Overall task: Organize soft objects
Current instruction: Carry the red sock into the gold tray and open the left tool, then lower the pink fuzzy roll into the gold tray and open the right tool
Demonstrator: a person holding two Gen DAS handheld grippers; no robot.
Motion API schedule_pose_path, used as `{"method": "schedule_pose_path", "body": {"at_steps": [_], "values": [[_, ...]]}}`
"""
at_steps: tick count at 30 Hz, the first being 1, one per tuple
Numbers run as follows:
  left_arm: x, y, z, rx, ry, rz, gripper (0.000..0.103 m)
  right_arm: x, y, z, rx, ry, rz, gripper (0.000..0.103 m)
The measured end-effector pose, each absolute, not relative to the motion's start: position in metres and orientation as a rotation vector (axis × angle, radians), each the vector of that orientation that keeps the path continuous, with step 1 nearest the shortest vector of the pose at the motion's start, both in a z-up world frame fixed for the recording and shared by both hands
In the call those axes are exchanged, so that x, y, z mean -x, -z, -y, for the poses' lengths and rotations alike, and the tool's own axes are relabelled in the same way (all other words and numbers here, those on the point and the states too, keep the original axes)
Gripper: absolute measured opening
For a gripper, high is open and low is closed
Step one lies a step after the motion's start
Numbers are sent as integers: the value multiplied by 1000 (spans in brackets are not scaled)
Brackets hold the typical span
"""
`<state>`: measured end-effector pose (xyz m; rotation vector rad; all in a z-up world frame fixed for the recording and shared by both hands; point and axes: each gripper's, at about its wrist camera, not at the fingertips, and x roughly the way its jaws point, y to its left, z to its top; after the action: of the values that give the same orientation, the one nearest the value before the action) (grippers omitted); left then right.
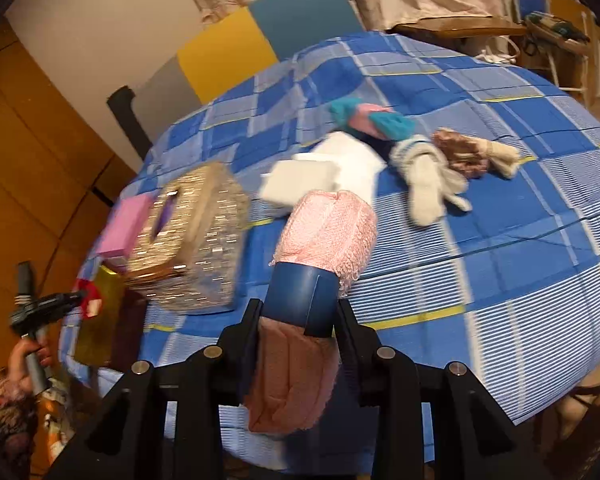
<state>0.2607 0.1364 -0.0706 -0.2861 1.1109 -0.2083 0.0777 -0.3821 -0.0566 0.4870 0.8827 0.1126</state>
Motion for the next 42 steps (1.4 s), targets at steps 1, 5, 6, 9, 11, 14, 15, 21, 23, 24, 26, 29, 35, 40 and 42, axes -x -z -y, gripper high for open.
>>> {"method": "schedule_pose_path", "body": {"at_steps": [1,5,6,9,11,14,15,21,23,24,26,29,35,40,42], "values": [[-266,74,-144,288,189,-1116,19,-77,54,375,-492,-127,-884,37],[-287,87,-176,337,121,-1122,19,-70,36,343,-498,-210,-874,37],[-290,88,-180,344,110,-1119,19,-69,30,334,-488,-226,-870,37],[-303,94,-193,357,75,-1104,20,-65,16,309,-465,-279,-852,37],[-312,99,-200,357,42,-1092,21,-64,9,294,-456,-309,-844,37],[-321,105,-209,371,12,-1074,31,-65,4,275,-455,-351,-843,37],[-325,106,-212,383,4,-1068,39,-65,3,269,-453,-361,-846,37],[-319,102,-226,433,-37,-1034,46,-72,1,233,-434,-435,-871,37],[-306,92,-230,422,-51,-989,46,-76,1,221,-425,-462,-877,37],[-300,87,-232,421,-66,-969,46,-79,0,214,-416,-476,-879,37],[-282,78,-238,437,-92,-928,46,-88,0,199,-400,-501,-884,37],[-255,72,-242,484,-119,-894,46,-105,-3,170,-374,-541,-891,37],[-188,68,-226,525,-97,-845,46,-147,-17,100,-231,-593,-839,37],[-153,68,-210,499,-100,-818,46,-190,-18,33,-77,-623,-794,37],[-144,70,-208,485,-114,-813,46,-207,-12,5,-20,-638,-807,37]]}}
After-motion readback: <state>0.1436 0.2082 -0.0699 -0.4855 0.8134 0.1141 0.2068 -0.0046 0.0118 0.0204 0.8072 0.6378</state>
